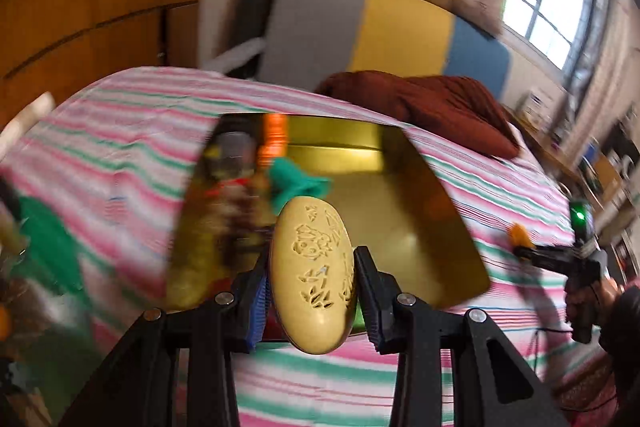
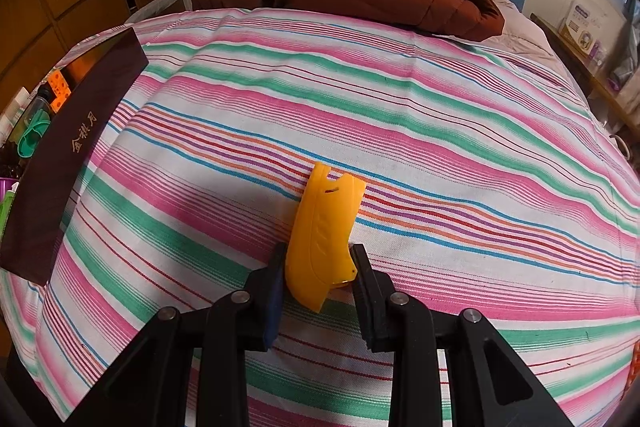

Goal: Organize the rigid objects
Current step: 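Carry the yellow soap toward the gold tray with the left gripper, then lower the yellow soap into the gold tray and open the left gripper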

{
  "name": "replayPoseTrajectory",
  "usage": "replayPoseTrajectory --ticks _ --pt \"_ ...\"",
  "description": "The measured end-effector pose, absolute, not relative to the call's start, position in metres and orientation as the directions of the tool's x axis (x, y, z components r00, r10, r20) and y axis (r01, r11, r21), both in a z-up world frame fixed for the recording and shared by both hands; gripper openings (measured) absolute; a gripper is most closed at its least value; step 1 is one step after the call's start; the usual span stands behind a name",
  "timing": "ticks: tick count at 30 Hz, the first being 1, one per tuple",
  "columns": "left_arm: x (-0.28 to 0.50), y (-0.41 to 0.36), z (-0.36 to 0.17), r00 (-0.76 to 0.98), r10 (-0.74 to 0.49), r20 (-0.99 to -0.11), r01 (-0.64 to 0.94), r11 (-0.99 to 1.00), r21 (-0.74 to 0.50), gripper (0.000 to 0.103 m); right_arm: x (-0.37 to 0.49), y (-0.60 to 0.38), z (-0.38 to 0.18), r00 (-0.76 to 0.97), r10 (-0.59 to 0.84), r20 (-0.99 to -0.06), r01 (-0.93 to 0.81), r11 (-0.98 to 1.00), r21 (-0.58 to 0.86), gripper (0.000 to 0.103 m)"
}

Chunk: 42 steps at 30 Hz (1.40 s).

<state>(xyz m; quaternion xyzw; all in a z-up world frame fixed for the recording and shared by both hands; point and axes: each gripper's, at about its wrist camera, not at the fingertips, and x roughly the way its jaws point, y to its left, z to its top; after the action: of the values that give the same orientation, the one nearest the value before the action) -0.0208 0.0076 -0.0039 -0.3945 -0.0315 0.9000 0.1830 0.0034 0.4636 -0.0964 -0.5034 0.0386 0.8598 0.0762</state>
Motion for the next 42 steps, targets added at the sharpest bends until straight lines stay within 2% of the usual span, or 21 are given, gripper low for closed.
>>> replayPoseTrajectory --ticks 6,13,21,31,38,42 --pt "-0.036 -0.013 -0.01 -0.595 0.367 -0.715 -0.244 -0.93 -0.275 0.038 0.004 0.462 -0.097 -0.482 0.096 -0.871 -0.166 -0.986 -0.017 0.031" --pt "-0.069 0.029 -0.011 -0.512 0.486 -0.708 -0.325 -0.873 -0.363 0.038 0.004 0.462 -0.097 -0.48 0.098 -0.872 -0.166 -0.986 -0.019 0.031" --pt "-0.126 0.075 -0.036 -0.394 0.5 -0.772 -0.331 -0.86 -0.388 0.038 0.004 0.462 -0.097 -0.476 0.1 -0.874 -0.165 -0.986 -0.023 0.031" --pt "-0.143 0.079 -0.08 -0.347 0.363 -0.865 -0.288 -0.919 -0.27 0.039 0.003 0.462 -0.097 -0.473 0.103 -0.875 -0.161 -0.987 -0.029 0.031" --pt "-0.145 0.07 -0.078 -0.355 0.376 -0.856 -0.265 -0.918 -0.294 0.036 0.003 0.462 -0.098 -0.474 0.104 -0.874 -0.159 -0.987 -0.031 0.031" --pt "-0.142 0.07 -0.078 -0.398 0.323 -0.859 -0.281 -0.934 -0.221 0.036 0.003 0.462 -0.098 -0.475 0.104 -0.874 -0.16 -0.987 -0.031 0.031"
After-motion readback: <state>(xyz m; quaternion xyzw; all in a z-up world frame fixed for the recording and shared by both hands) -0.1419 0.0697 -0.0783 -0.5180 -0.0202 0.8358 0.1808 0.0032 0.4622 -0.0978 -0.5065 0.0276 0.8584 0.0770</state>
